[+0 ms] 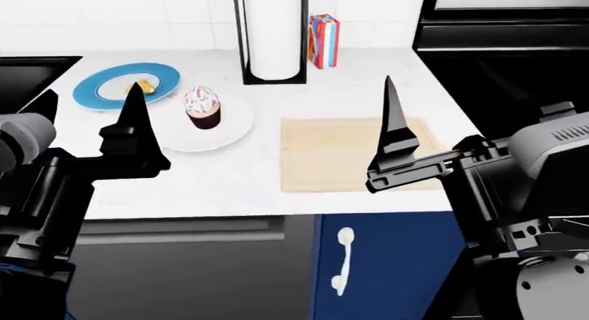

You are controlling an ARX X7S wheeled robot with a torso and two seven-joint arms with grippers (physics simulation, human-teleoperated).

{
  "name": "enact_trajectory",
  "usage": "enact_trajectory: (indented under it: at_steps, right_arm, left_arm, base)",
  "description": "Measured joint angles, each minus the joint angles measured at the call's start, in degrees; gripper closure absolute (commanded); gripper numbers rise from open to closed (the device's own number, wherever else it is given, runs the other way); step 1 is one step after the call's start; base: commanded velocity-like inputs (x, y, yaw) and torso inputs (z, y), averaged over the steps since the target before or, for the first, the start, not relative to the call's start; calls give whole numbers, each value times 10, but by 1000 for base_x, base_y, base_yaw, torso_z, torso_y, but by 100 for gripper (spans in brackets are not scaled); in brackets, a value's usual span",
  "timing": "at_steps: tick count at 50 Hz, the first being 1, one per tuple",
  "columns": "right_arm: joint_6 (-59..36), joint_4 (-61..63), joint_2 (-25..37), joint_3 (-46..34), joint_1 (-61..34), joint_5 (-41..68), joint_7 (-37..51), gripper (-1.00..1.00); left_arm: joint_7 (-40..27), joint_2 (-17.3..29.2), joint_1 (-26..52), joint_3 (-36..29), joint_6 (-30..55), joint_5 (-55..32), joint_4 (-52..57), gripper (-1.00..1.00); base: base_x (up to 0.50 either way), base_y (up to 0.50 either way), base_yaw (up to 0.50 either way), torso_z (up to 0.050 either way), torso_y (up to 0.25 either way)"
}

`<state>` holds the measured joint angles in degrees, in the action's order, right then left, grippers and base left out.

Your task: From the different types of pastries on the counter, select a croissant and place it on the cutting board. Then retrieve a jar of jam from the cabinet and place it alongside the croissant on the cutting board.

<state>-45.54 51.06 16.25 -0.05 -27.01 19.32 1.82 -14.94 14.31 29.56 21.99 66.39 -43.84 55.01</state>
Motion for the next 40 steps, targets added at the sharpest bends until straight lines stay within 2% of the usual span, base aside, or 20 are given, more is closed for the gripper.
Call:
enact_trajectory:
  at_steps: [10, 28, 36, 40]
  right_arm:
    - [-37, 17, 17, 18, -13, 21, -1, -100]
    - [-128, 36, 46, 44, -71, 76, -9, -100]
    - [-178, 44, 49, 65, -102, 109, -5, -100]
    - [-205, 45, 48, 84, -118, 130, -5, -100]
  left_arm:
    - [-17, 11, 23, 2, 20, -19, -2, -100]
    - [-75, 39, 109, 72, 123, -131, -3, -100]
    - [-107, 49, 145, 96, 161, -180, -6, -100]
    - [-120, 53, 158, 100, 173, -198, -7, -100]
  base:
    - [74, -5, -435, 0, 0]
    - [432, 148, 0, 0, 1]
    - [25, 61, 438, 0, 0]
    - [2, 0, 0, 0, 0]
